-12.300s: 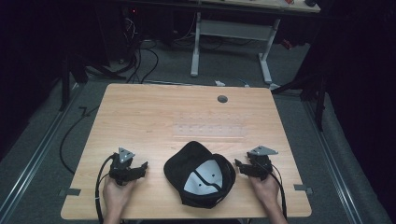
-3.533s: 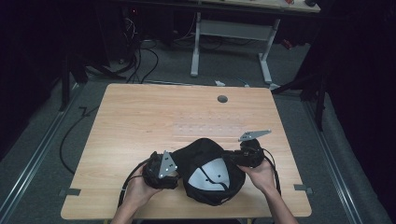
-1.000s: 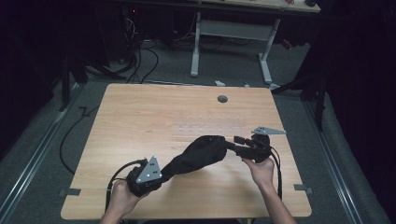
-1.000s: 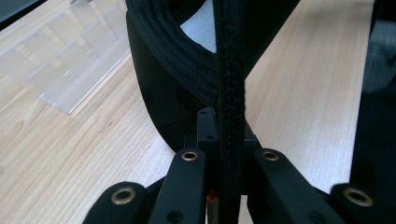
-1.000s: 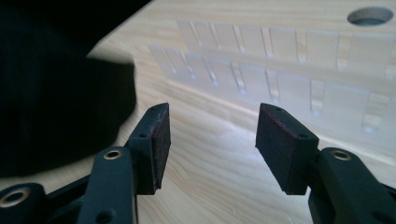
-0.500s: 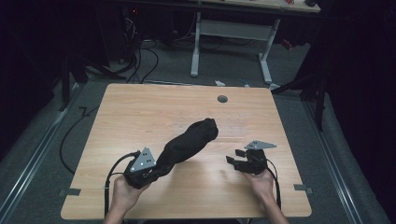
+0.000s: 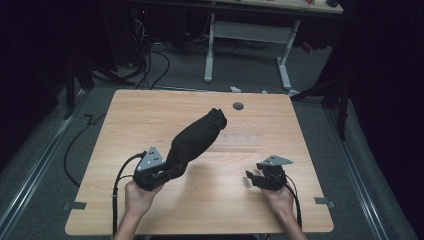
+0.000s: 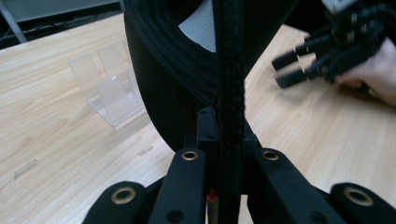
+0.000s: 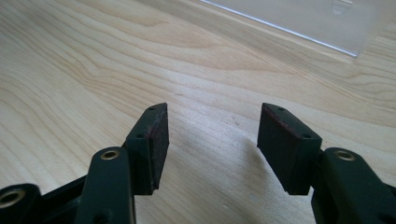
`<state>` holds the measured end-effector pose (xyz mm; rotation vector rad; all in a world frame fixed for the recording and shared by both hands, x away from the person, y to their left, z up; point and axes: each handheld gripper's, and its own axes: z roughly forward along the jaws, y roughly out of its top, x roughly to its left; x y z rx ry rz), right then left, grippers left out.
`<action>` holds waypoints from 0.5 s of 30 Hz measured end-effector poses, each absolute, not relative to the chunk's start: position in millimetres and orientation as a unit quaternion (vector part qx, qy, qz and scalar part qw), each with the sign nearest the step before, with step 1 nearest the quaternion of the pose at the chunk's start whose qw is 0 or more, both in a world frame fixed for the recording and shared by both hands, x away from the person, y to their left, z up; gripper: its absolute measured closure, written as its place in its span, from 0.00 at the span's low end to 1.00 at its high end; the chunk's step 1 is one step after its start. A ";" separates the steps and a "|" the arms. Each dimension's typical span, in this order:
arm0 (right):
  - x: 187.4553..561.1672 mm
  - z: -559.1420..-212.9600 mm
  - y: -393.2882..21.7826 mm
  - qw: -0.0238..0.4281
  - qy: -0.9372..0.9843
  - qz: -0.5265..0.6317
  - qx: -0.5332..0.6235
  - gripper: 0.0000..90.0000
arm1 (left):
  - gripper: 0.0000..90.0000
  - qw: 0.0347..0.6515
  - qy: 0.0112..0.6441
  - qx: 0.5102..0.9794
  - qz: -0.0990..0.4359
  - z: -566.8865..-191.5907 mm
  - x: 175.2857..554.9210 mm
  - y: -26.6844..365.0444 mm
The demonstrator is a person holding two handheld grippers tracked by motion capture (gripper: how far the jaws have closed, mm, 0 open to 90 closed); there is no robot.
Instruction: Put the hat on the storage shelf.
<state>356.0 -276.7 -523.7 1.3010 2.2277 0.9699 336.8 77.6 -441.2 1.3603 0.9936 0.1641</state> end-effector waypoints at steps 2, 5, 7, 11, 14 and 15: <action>355.9 -526.5 -275.8 0.191 0.795 0.338 0.465 0.48 | 0.96 0.667 0.445 0.593 0.074 -438.6 341.2 78.4; 354.3 -530.1 -274.9 0.203 0.796 0.338 0.459 0.47 | 0.96 0.672 0.453 0.581 0.080 -434.8 347.8 79.7; 353.5 -530.8 -274.7 0.207 0.795 0.339 0.458 0.46 | 0.96 0.675 0.458 0.572 0.084 -432.3 351.9 80.0; 353.8 -530.8 -274.9 0.207 0.795 0.337 0.459 0.46 | 0.96 0.681 0.462 0.562 0.085 -428.0 357.5 80.3; 353.7 -530.8 -274.8 0.208 0.795 0.337 0.460 0.45 | 0.96 0.686 0.464 0.553 0.085 -424.4 363.1 79.6; 353.7 -530.8 -274.8 0.208 0.795 0.337 0.460 0.45 | 0.96 0.691 0.466 0.546 0.084 -422.1 367.1 78.3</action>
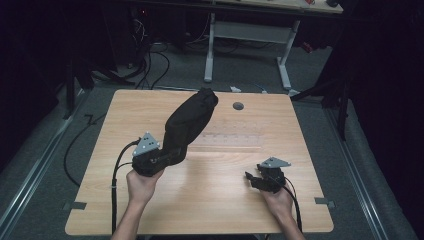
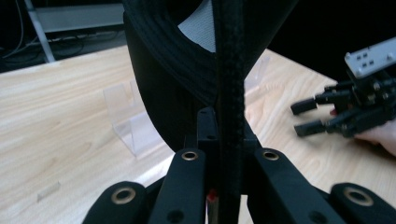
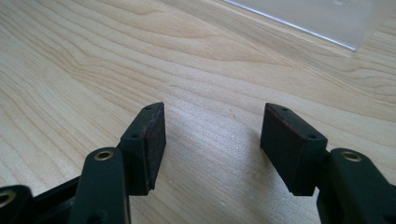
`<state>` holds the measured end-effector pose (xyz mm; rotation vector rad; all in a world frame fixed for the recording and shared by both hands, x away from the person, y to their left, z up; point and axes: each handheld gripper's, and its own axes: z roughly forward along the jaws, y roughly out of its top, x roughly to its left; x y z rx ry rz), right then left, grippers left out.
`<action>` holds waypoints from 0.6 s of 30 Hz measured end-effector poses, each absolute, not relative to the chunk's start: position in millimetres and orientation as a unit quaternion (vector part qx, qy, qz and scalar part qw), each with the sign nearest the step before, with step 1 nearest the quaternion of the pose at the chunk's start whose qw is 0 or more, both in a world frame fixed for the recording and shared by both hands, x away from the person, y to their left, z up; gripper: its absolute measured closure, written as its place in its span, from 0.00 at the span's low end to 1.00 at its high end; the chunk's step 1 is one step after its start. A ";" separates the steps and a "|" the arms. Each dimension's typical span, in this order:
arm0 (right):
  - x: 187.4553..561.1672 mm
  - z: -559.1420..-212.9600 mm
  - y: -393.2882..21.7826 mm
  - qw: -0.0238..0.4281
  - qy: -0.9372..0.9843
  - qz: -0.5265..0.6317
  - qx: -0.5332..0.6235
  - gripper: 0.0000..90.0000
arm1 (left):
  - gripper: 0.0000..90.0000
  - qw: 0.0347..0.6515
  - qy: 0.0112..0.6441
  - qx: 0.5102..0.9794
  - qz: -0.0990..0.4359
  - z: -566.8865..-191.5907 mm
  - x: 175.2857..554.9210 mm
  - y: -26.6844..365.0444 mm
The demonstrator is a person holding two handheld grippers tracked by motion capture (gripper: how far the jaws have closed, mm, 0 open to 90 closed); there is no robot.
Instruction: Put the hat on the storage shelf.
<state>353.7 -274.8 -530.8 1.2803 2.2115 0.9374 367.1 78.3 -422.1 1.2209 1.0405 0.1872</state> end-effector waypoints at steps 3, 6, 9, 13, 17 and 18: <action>353.5 -530.9 -274.6 0.209 0.794 0.336 0.461 0.45 | 0.96 0.692 0.465 0.545 0.090 -418.7 372.6 75.5; 353.3 -530.9 -274.4 0.211 0.793 0.336 0.462 0.45 | 0.96 0.696 0.461 0.542 0.097 -414.7 378.9 71.1; 353.2 -530.9 -274.3 0.210 0.793 0.336 0.462 0.45 | 0.96 0.698 0.457 0.542 0.105 -412.4 386.1 66.6; 353.0 -530.9 -274.2 0.210 0.793 0.336 0.463 0.45 | 0.96 0.699 0.453 0.542 0.111 -412.2 396.8 61.0; 352.9 -530.9 -274.1 0.210 0.793 0.336 0.464 0.45 | 0.96 0.699 0.452 0.542 0.118 -413.1 403.5 58.1; 352.8 -530.9 -274.1 0.210 0.793 0.336 0.464 0.45 | 0.96 0.703 0.451 0.537 0.120 -414.1 408.1 56.8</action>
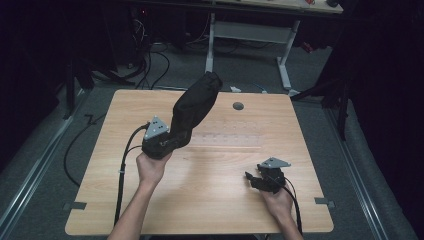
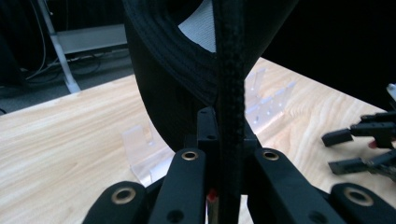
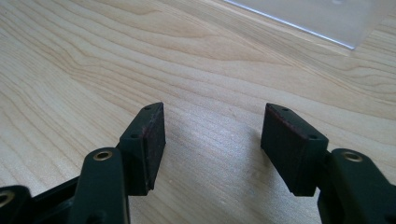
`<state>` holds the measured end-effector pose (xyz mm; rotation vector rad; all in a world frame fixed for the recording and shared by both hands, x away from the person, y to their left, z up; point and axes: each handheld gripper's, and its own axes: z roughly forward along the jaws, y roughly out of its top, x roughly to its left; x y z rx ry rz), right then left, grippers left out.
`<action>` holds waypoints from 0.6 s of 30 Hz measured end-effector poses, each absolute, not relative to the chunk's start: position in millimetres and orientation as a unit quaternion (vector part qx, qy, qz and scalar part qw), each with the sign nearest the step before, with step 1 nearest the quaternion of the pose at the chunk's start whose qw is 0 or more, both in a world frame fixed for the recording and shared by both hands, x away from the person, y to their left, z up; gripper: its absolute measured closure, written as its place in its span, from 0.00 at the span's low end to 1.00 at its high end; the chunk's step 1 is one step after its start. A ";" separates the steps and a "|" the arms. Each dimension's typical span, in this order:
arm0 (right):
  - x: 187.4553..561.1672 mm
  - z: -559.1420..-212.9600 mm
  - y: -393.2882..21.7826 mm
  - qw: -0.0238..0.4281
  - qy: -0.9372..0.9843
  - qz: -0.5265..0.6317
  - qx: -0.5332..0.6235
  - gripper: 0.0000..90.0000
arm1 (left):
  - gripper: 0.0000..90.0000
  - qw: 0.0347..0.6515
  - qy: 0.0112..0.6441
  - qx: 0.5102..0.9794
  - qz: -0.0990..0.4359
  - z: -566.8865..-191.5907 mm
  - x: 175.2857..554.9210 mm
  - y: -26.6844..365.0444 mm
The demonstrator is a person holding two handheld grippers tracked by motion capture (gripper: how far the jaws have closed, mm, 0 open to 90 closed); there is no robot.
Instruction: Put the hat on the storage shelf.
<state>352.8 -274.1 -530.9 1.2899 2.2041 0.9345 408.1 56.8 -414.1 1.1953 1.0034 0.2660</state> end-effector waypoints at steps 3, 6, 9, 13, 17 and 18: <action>352.7 -530.8 -274.0 0.209 0.792 0.336 0.464 0.45 | 0.96 0.703 0.453 0.534 0.126 -415.5 415.9 54.0; 352.8 -530.9 -274.1 0.210 0.793 0.336 0.464 0.45 | 0.96 0.706 0.450 0.532 0.130 -416.2 422.2 51.0; 352.6 -530.8 -274.0 0.209 0.792 0.336 0.464 0.44 | 0.96 0.708 0.448 0.530 0.132 -416.5 427.6 47.2; 352.6 -530.7 -274.0 0.209 0.792 0.336 0.464 0.44 | 0.96 0.710 0.449 0.526 0.135 -419.6 435.4 42.5; 352.5 -530.8 -274.1 0.209 0.793 0.336 0.464 0.44 | 0.96 0.711 0.448 0.523 0.143 -423.8 442.2 38.0; 352.5 -530.8 -274.0 0.209 0.793 0.336 0.464 0.44 | 0.96 0.711 0.448 0.523 0.144 -425.0 443.8 36.7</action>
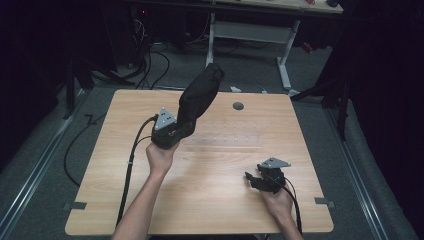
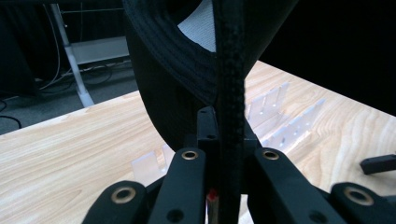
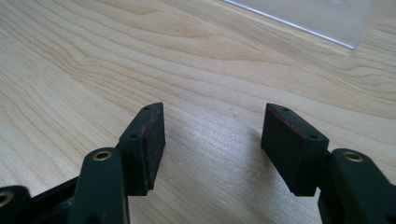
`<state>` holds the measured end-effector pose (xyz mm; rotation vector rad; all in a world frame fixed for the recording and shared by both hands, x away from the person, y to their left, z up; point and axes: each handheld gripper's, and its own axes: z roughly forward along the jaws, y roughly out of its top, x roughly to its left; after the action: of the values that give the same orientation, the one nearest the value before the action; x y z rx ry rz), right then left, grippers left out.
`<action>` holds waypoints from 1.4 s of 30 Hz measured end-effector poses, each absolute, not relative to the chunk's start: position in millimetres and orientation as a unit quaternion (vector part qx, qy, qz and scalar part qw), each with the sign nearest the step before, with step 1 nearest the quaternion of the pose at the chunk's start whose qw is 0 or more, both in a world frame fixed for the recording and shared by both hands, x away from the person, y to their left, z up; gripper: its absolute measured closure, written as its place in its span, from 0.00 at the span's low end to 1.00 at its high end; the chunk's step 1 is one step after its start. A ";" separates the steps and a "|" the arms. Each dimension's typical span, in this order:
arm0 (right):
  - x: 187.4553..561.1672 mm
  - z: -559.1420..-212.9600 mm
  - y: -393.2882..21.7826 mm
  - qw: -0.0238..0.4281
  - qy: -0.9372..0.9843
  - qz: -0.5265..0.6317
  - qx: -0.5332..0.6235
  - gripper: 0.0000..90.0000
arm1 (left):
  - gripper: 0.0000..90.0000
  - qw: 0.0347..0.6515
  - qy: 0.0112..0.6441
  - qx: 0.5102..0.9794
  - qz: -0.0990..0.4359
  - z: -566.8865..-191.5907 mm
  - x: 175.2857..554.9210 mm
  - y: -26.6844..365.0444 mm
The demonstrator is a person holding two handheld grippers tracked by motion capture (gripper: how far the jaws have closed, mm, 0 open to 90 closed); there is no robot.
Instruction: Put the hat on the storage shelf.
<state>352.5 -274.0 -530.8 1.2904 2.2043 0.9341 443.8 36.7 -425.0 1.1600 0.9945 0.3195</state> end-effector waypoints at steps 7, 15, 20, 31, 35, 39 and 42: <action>352.2 -530.8 -274.0 0.210 0.793 0.336 0.464 0.44 | 0.96 0.702 0.452 0.528 0.157 -436.9 452.6 29.8; 352.3 -530.9 -274.1 0.211 0.793 0.336 0.462 0.44 | 0.96 0.702 0.449 0.530 0.161 -445.4 456.7 27.4; 352.0 -530.9 -274.1 0.211 0.793 0.335 0.462 0.44 | 0.96 0.704 0.444 0.529 0.164 -448.6 457.1 26.8; 351.5 -530.9 -273.8 0.212 0.793 0.335 0.462 0.44 | 0.96 0.704 0.442 0.530 0.163 -451.6 455.3 28.7; 351.4 -530.9 -273.8 0.212 0.793 0.335 0.462 0.44 | 0.96 0.702 0.452 0.529 0.152 -459.3 455.8 33.7; 351.4 -530.9 -273.8 0.212 0.793 0.335 0.462 0.44 | 0.96 0.697 0.456 0.532 0.152 -463.9 455.8 31.1; 351.4 -530.9 -273.8 0.212 0.794 0.335 0.462 0.44 | 0.96 0.696 0.454 0.532 0.160 -465.8 454.9 28.0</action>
<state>351.4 -273.8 -530.9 1.2822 2.2050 0.9304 454.9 28.0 -465.8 1.1878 1.0137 0.3563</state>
